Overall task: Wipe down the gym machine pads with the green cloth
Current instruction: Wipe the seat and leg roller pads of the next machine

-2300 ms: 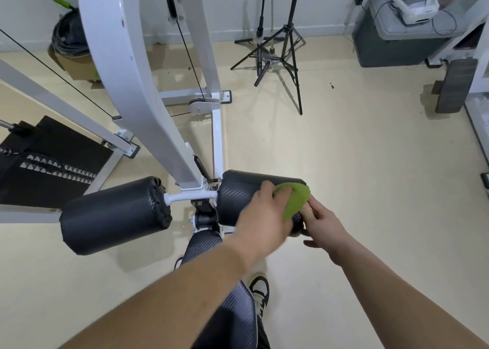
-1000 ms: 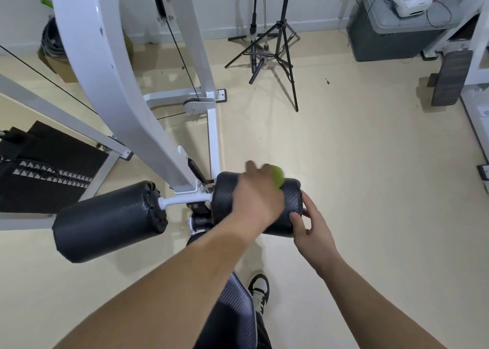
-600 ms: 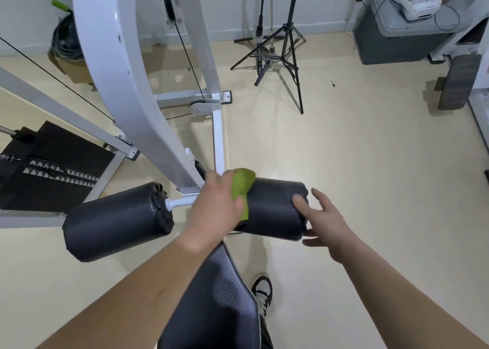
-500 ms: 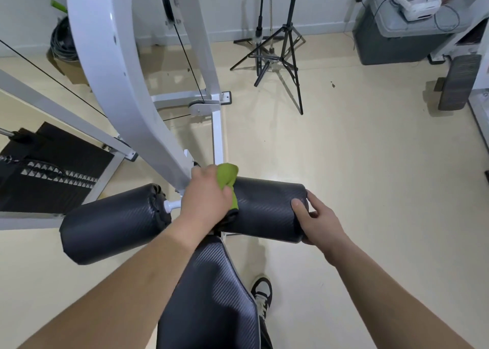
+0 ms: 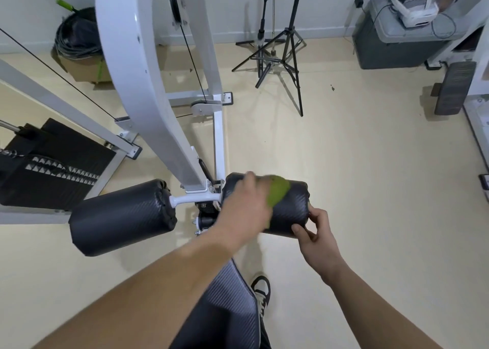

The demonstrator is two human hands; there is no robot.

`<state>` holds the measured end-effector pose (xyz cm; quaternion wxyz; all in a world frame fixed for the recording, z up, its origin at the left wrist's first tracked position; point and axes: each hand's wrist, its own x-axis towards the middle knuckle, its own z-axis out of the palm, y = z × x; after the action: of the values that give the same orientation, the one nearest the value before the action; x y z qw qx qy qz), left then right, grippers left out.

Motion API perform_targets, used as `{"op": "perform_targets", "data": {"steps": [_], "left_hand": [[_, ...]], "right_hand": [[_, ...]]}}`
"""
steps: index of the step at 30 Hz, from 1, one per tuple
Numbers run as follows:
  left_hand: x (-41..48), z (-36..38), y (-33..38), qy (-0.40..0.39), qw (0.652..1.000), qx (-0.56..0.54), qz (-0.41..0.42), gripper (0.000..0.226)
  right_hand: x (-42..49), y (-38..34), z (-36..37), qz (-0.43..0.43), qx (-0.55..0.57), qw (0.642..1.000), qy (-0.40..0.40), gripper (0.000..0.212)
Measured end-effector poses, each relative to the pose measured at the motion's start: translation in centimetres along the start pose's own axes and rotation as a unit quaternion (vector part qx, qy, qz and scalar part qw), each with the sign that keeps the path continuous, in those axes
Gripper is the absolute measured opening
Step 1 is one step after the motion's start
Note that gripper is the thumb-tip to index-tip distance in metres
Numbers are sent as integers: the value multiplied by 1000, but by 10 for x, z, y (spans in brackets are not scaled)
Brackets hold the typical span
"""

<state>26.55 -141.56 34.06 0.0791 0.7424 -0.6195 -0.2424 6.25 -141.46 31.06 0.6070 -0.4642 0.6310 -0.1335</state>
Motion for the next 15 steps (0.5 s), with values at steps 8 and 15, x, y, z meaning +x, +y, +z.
{"op": "perform_targets", "data": {"steps": [8,15], "left_hand": [[-48,9,2,17,990,-50,-134,52],[-136,7,-1,-62,948,-247,-192,42]], "right_hand": [[-10,-16,8,30,-96,994,44,43],[-48,-57,25,-39,-267,951,152,40]]}}
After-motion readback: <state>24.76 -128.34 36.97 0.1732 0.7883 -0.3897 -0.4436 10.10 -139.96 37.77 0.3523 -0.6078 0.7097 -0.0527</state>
